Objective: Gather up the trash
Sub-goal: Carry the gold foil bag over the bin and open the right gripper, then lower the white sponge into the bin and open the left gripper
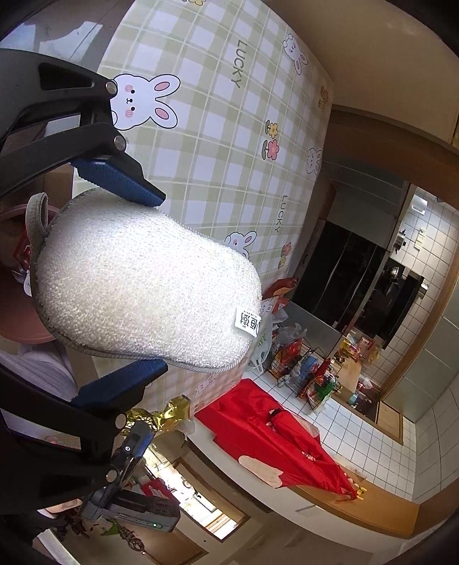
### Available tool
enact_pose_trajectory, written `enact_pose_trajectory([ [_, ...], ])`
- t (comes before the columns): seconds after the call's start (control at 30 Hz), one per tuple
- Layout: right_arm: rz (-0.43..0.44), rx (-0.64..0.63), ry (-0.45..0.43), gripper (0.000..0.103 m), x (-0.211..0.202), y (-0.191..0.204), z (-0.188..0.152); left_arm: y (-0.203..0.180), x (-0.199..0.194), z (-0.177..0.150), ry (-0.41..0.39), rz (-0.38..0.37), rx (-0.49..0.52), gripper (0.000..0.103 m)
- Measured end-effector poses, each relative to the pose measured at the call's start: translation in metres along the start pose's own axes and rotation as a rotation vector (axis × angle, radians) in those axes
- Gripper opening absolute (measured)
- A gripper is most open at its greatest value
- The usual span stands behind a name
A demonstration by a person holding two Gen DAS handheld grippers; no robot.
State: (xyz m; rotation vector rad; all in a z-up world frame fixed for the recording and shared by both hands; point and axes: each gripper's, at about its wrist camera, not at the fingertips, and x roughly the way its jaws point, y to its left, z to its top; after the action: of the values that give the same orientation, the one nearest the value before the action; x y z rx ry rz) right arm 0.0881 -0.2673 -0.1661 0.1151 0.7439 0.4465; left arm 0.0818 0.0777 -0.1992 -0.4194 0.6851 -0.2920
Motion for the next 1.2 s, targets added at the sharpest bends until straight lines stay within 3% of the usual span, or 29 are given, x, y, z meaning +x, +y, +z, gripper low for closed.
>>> enact_pose_trajectory([
  [0.4, 0.108, -0.106, 0.042, 0.085, -0.028, 0.052, -0.023, -0.016, -0.046, -0.015, -0.048, -0.009, 0.025, 0.085],
  [0.6, 0.116, -0.196, 0.077, 0.086, -0.023, 0.073, -0.031, -0.017, -0.052, -0.02, -0.052, -0.014, 0.027, 0.085],
  [0.77, 0.139, -0.2, 0.134, 0.088, -0.012, 0.077, -0.035, -0.012, -0.048, -0.021, -0.042, -0.015, 0.017, 0.085],
  [1.0, 0.119, -0.197, 0.173, 0.094, 0.0, 0.079, -0.042, -0.008, -0.04, -0.023, -0.02, -0.017, 0.009, 0.085],
  [1.2, 0.01, -0.117, 0.065, 0.097, -0.012, 0.057, -0.03, -0.012, -0.034, -0.028, 0.011, -0.035, 0.025, 0.085],
])
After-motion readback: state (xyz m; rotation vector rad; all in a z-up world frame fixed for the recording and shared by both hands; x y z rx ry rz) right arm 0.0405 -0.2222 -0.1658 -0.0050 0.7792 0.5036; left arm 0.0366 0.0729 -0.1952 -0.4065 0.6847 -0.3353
